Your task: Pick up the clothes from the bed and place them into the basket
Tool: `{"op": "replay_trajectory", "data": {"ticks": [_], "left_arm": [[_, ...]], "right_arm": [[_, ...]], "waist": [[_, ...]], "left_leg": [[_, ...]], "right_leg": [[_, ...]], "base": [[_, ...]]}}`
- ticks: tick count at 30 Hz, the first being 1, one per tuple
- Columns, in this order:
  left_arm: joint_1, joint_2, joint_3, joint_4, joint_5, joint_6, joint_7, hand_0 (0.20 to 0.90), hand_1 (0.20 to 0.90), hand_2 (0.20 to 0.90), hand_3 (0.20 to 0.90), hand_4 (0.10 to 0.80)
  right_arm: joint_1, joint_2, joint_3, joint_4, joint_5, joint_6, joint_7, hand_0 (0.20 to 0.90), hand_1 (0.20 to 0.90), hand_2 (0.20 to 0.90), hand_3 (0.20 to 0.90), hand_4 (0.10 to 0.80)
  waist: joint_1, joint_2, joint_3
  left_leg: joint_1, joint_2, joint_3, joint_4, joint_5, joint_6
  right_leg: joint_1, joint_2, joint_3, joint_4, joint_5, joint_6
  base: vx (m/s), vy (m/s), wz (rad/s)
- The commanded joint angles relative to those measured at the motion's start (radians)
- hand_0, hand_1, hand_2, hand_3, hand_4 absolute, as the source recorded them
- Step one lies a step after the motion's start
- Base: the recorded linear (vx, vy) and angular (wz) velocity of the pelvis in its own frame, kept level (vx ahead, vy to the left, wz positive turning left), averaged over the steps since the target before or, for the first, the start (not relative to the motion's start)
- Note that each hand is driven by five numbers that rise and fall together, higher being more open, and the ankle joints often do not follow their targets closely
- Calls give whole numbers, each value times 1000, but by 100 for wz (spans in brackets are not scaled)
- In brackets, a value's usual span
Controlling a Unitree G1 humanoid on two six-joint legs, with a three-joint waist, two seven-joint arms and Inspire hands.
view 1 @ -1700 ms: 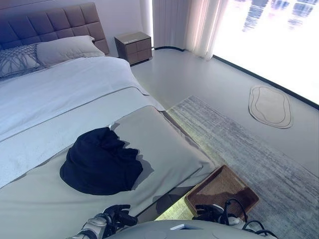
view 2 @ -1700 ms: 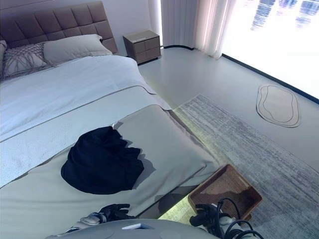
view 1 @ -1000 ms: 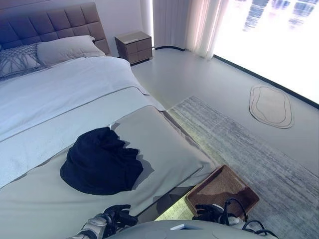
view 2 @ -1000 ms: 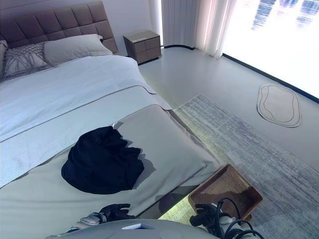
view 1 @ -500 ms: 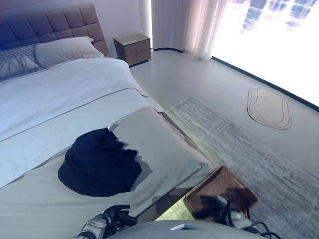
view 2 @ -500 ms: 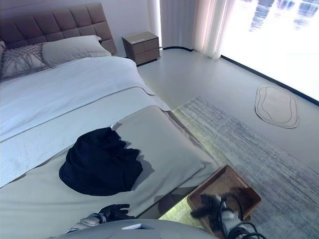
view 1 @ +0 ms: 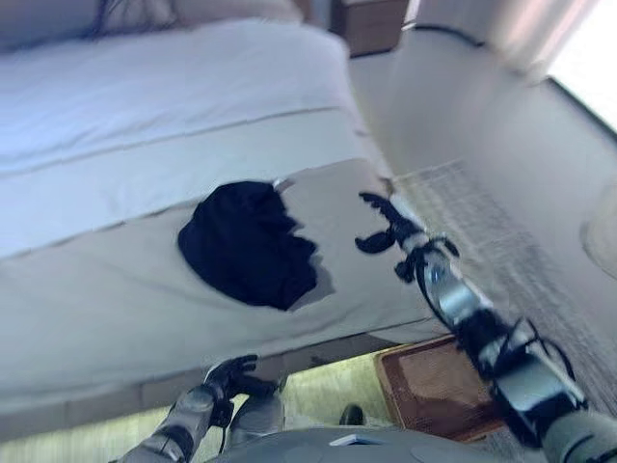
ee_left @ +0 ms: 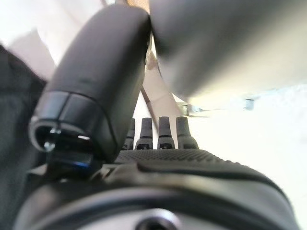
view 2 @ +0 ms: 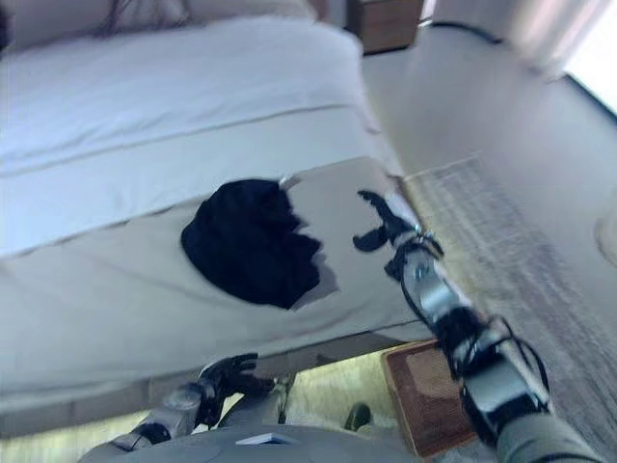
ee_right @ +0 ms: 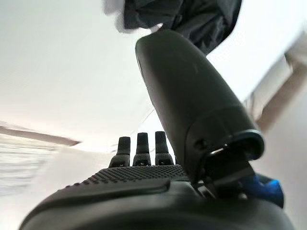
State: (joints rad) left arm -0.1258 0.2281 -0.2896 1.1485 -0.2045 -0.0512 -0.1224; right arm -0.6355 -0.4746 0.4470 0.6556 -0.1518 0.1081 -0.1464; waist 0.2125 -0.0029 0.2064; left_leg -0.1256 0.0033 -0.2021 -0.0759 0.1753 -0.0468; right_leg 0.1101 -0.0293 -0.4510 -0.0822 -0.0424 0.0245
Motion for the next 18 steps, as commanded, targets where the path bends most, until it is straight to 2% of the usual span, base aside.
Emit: {"op": "replay_trajectory", "data": {"ticks": [1,5,6,10,12,13,14,18], "left_arm": [[24,79,-68,40,20,18,13,900,900,900,900,800],[6,111,-56,38,12,7,1,900,900,900,900,800],[5,117,-54,39,11,-9,-3,900,900,900,900,800],[-16,121,-52,17,-31,-61,-19,900,900,900,900,800],[-23,124,-52,5,-40,-72,-25,900,900,900,900,800],[-31,128,-57,-16,-47,-79,-28,900,900,900,900,800],[-45,138,-57,-42,-43,-80,-32,900,900,900,900,800],[-59,155,-52,-71,-36,-82,-30,900,900,900,900,800]], "right_arm": [[-172,11,31,-41,-49,-8,-99,900,900,900,900,800],[-251,29,55,25,-40,21,-157,900,900,900,900,800],[-292,36,54,65,-38,23,-163,900,900,900,900,800],[-414,48,63,202,-53,34,-149,900,900,900,900,800],[-435,50,69,232,-54,38,-144,900,900,900,900,800],[-459,52,71,265,-59,46,-136,900,900,900,900,800],[-497,52,80,306,-60,99,-100,900,900,900,900,800],[-565,57,120,452,-11,174,24,900,900,900,900,800]], "waist": [[70,-52,77],[124,-56,107],[148,-56,121],[206,-45,169],[218,-44,181],[234,-43,195],[255,-42,214],[296,-46,253]], "left_leg": [[37,-77,67,102,-181,92],[-9,-91,37,139,-183,98],[-19,-91,27,155,-205,94],[-99,-109,9,207,-206,101],[-119,-112,6,214,-203,102],[-142,-114,2,220,-200,102],[-176,-117,-4,231,-195,102],[-240,-113,-13,258,-189,103]], "right_leg": [[-99,-86,82,189,-16,1],[-112,-117,51,247,-7,8],[-112,-129,54,284,-30,14],[-146,-175,35,354,-29,23],[-158,-184,29,365,-23,27],[-170,-194,19,376,-14,31],[-196,-208,3,398,-3,38],[-252,-226,-28,439,9,51]], "base": [[56,52,50],[86,41,56],[128,75,62],[29,134,48],[-12,57,40],[-33,17,38],[-45,14,34],[-41,-5,22]]}}
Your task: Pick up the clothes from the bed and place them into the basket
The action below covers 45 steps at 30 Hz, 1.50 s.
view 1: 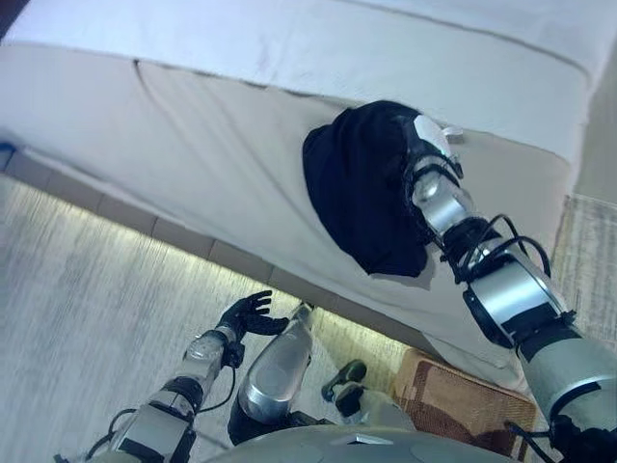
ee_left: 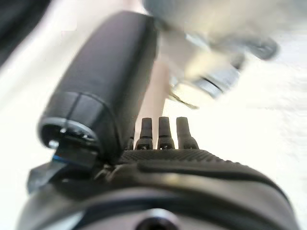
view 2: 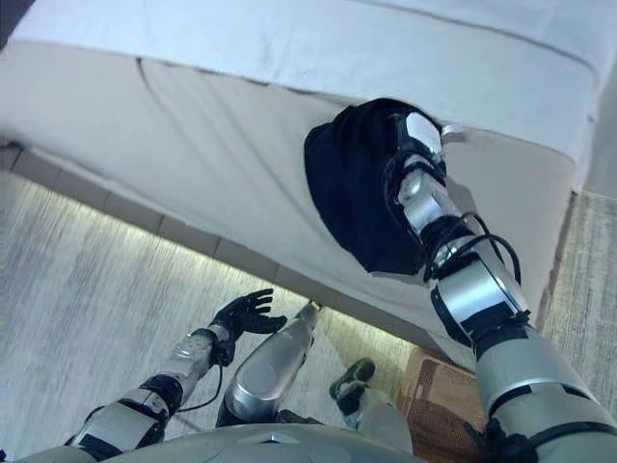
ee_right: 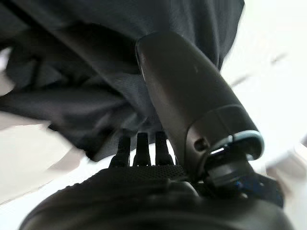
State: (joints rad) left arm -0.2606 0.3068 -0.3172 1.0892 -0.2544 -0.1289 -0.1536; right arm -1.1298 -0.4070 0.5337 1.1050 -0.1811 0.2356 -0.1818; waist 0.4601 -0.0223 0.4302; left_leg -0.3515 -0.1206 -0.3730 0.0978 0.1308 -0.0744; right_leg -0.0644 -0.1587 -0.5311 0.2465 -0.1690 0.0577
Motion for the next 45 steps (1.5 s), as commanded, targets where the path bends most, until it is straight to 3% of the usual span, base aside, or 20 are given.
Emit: {"op": "replay_trajectory", "data": {"ticks": [1,3,4,5,6,13,16,19,25,28,37,45], "left_arm": [[72,81,-23,-12,12,-8,0,900,900,900,900,800],[62,91,-16,-15,14,-6,-7,900,900,900,900,800],[60,91,-15,-16,16,-5,-7,900,900,900,900,800],[60,95,-14,-17,18,-5,-7,900,900,900,900,800],[58,99,-14,-19,18,-6,-6,900,900,900,900,800],[63,121,-20,-27,-11,-15,15,900,900,900,900,800],[72,127,-17,-24,-8,-11,29,900,900,900,900,800],[98,129,-14,-21,3,-9,39,900,900,900,900,800],[160,127,-1,-16,42,22,31,900,900,900,900,800],[193,111,5,20,93,41,24,900,900,900,900,800],[234,67,15,93,149,81,17,900,900,900,900,800],[238,45,24,111,152,112,1,900,900,900,900,800]], "right_arm": [[-86,-4,38,22,10,66,86,900,900,900,900,800],[-115,3,58,60,1,87,129,900,900,900,900,800],[-121,5,62,65,-2,91,137,846,846,846,837,737],[-128,7,70,74,0,86,133,674,674,674,636,536],[-139,12,75,77,4,78,117,300,300,300,200,100],[-205,-23,72,-33,60,-36,-109,300,300,300,200,100],[-215,-67,54,-158,65,-28,-222,300,300,300,200,100],[-223,-121,27,-295,53,-7,-325,300,300,300,200,100],[-188,-235,-98,-513,63,-86,-480,300,300,300,200,100],[-138,-304,-177,-644,55,-119,-493,300,300,300,200,100],[-92,-424,-216,-796,81,-80,-427,300,300,300,200,100],[-109,-462,-214,-744,127,-98,-368,300,300,300,200,100]], "waist": [[55,-29,37],[70,-32,49],[72,-33,50],[76,-33,54],[79,-34,59],[49,-61,76],[25,-82,66],[-2,-96,39],[-54,-110,-66],[-88,-110,-148],[-164,-110,-314],[-199,-95,-367]], "left_leg": [[-25,14,158,88,-142,129],[-44,17,157,94,-140,127],[-47,18,157,94,-139,127],[-52,22,157,96,-138,125],[-59,24,157,97,-137,125],[-48,51,164,69,-135,118],[-7,64,170,45,-143,115],[58,78,179,16,-158,111],[202,92,203,-51,-179,107],[270,87,222,-93,-158,111],[386,79,270,-167,-150,102],[423,72,304,-184,-149,95]], "right_leg": [[-88,-99,43,116,135,20],[-103,-100,24,119,139,27],[-105,-99,21,118,140,28],[-111,-99,16,121,141,32],[-119,-98,12,123,144,35],[-142,-63,41,123,166,51],[-126,-51,63,111,175,55],[-90,-41,84,85,175,54],[16,-15,115,8,160,48],[76,-1,117,-50,176,44],[170,37,158,-156,163,51],[204,47,162,-209,165,42]], "base": [[-48,-16,23],[-36,-31,10],[-15,-37,3],[-16,-40,6],[-29,-51,3],[-44,-53,-5],[-2,-69,-10],[38,-52,-12],[136,-18,-13],[133,28,-5],[78,-8,-14],[-5,15,-11]]}}
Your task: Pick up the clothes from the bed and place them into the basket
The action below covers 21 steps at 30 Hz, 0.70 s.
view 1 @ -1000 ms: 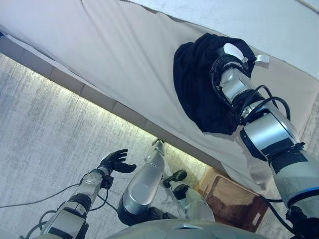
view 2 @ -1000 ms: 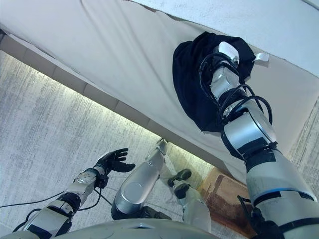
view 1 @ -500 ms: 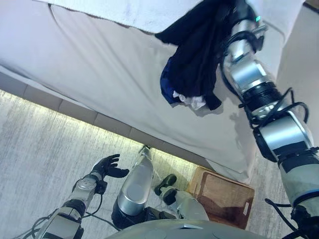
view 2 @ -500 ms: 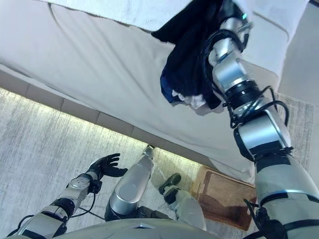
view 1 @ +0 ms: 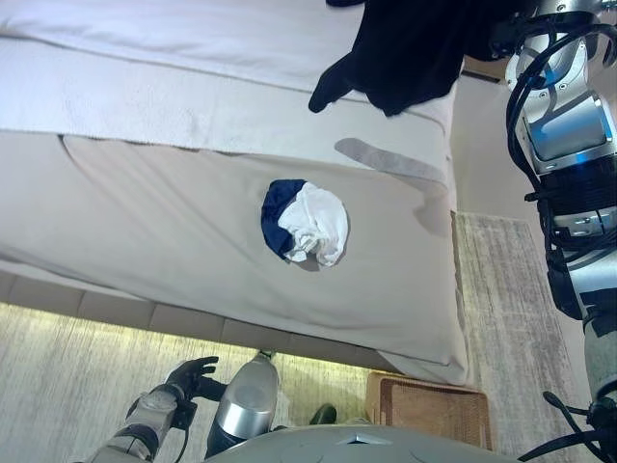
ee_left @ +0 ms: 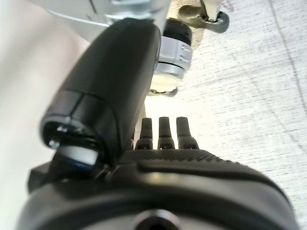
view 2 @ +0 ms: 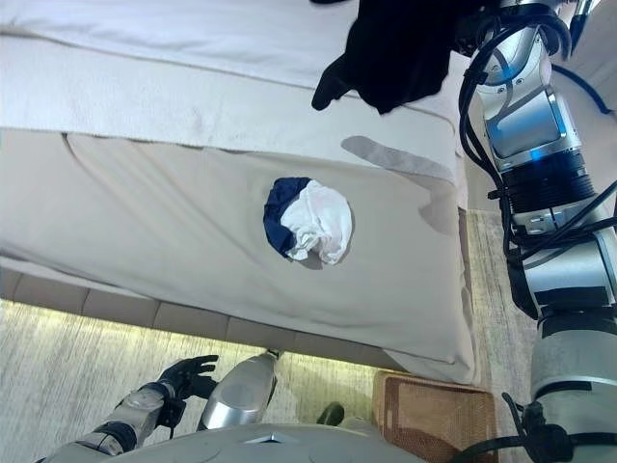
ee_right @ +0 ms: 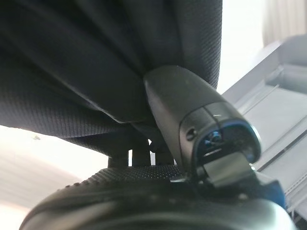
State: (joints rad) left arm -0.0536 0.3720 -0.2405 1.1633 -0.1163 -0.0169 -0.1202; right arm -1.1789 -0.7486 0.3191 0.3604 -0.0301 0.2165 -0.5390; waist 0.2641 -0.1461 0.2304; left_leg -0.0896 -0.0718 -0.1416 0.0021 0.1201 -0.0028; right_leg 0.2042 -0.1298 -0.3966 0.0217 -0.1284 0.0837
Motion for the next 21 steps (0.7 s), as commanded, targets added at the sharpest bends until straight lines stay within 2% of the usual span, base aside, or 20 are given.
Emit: {"op": "replay_trajectory", "data": {"ticks": [1,5,11,14,18,21], "left_arm": [[34,-20,-52,38,19,3,-34,900,900,900,900,800],[48,-18,-48,50,42,24,-36,900,900,900,900,800],[70,-19,-17,76,99,66,-50,900,900,900,900,800],[68,-16,-10,73,121,84,-63,900,900,900,900,800],[54,-2,-15,45,124,89,-67,900,900,900,900,800],[17,-1,-23,10,100,97,-64,900,900,900,900,800]], "right_arm": [[-58,-125,3,10,-22,-81,-7,300,300,300,200,100],[-32,-151,-16,21,14,-93,-16,300,300,300,200,100],[101,-216,-123,-124,11,-97,-44,300,300,300,200,100],[191,-248,-165,-186,36,-89,14,300,300,300,200,100],[327,-265,-196,-194,59,-30,186,300,300,300,200,100],[473,-258,-231,-176,-2,-17,315,300,300,300,200,100]], "waist": [[-5,30,-169],[-23,34,-176],[-101,56,-179],[-152,66,-180],[-207,72,-179],[-262,76,-168]], "left_leg": [[164,24,75,-89,-139,23],[175,25,90,-89,-145,25],[199,37,149,-89,-164,35],[211,43,184,-89,-172,34],[220,50,231,-89,-178,35],[224,58,273,-89,-182,42]], "right_leg": [[-63,19,28,13,124,15],[-64,19,36,10,127,15],[-88,28,96,7,122,10],[-99,35,141,-2,120,6],[-117,45,199,-7,117,0],[-140,56,250,1,115,-4]], "base": [[-21,-13,-8],[-50,-34,-3],[-94,-29,-23],[-68,-16,-50],[-58,-35,-50],[-73,-65,-63]]}}
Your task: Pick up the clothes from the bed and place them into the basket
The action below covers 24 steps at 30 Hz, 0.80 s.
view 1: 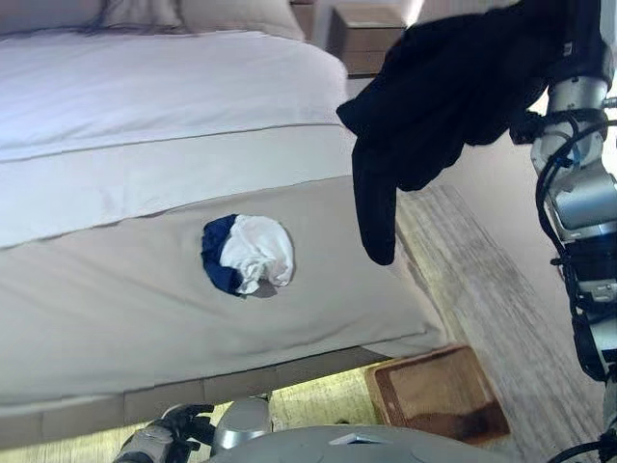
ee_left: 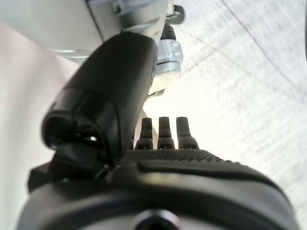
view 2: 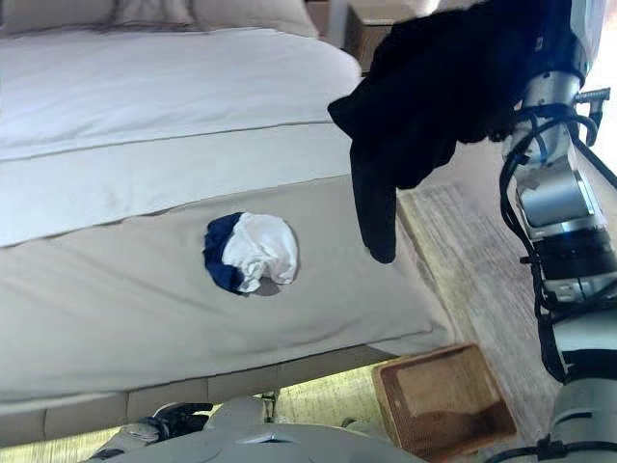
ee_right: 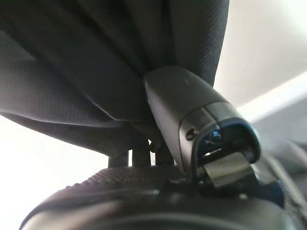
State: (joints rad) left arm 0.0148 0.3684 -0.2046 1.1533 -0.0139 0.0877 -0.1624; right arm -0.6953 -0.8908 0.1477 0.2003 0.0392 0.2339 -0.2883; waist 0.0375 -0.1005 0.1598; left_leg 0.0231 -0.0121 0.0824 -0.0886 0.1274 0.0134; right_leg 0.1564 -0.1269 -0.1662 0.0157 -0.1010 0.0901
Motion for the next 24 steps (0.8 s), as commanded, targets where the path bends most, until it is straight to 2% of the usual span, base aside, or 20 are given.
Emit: {"op": "replay_trajectory", "data": {"ticks": [1,4,11,14,20,24], "left_arm": [[-61,1,-67,14,-7,-9,-18,900,900,900,900,800],[-85,-2,-84,-7,-15,-17,-15,900,900,900,900,800],[-125,1,-112,-65,-34,-24,-10,900,900,900,900,800],[-198,-5,-152,-96,-81,-42,18,900,900,900,900,800],[-255,-21,-142,-115,-130,-52,51,900,900,900,900,800],[-312,-21,-154,-128,-185,-85,70,900,900,900,900,800]], "right_arm": [[24,-112,-69,-5,-84,-31,92,300,300,300,200,100],[119,-59,-77,27,-142,-23,152,300,300,300,200,100],[201,58,-21,86,-256,14,171,300,300,300,200,100],[118,96,48,191,-263,26,98,300,300,300,200,100],[35,133,96,336,-250,41,25,300,300,300,200,100],[-56,128,144,465,-206,59,-19,300,300,300,200,100]], "waist": [[-49,31,-93],[-82,37,-78],[-107,61,-27],[-117,93,70],[-121,134,169],[-114,177,252]], "left_leg": [[112,0,56,1,-191,28],[118,6,82,1,-199,30],[105,19,140,7,-193,39],[22,19,150,65,-189,37],[-66,21,146,126,-182,25],[-205,23,139,262,-194,7]], "right_leg": [[-97,55,33,7,90,-10],[-108,61,64,7,99,-7],[-156,62,75,33,101,-10],[-231,55,80,69,98,-22],[-296,53,76,108,90,-40],[-415,29,50,207,57,-63]], "base": [[-36,-85,-52],[-9,-113,-46],[-59,-132,-43],[-323,-102,-35],[-165,-65,-11],[-198,-71,-22]]}}
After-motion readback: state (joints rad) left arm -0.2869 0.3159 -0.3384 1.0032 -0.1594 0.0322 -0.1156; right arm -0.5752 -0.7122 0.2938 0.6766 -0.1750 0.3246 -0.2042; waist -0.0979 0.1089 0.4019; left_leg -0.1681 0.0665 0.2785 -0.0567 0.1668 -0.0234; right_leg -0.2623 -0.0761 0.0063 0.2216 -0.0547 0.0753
